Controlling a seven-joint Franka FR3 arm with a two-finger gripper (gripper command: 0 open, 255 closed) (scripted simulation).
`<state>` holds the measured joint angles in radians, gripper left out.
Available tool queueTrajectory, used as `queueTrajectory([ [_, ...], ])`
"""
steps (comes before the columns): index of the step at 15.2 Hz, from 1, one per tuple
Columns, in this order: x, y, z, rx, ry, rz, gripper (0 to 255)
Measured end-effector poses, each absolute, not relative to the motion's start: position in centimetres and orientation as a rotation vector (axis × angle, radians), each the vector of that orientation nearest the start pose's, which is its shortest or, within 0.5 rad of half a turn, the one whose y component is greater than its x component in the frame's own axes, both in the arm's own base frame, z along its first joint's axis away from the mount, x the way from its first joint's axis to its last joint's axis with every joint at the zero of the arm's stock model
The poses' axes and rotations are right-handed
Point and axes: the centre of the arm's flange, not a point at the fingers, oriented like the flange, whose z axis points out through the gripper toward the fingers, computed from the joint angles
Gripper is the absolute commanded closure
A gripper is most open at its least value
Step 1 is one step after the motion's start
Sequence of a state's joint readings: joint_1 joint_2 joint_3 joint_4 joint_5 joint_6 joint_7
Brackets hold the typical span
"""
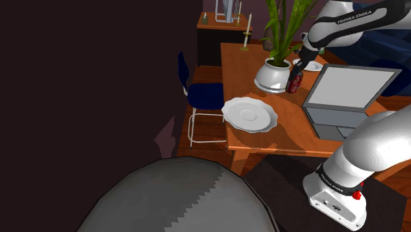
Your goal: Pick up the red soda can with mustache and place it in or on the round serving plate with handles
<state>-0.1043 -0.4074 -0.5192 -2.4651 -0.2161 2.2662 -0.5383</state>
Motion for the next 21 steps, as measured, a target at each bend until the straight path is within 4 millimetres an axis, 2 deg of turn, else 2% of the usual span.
queueTrajectory([
  [18, 42.1, -3.8, 45.6, -3.206, -0.095, -0.248, 255],
  [19, 42.3, -3.0, 45.9, -3.206, -0.094, -0.248, 255],
  [21, 42.6, -2.4, 45.3, -3.205, -0.093, -0.248, 255],
])
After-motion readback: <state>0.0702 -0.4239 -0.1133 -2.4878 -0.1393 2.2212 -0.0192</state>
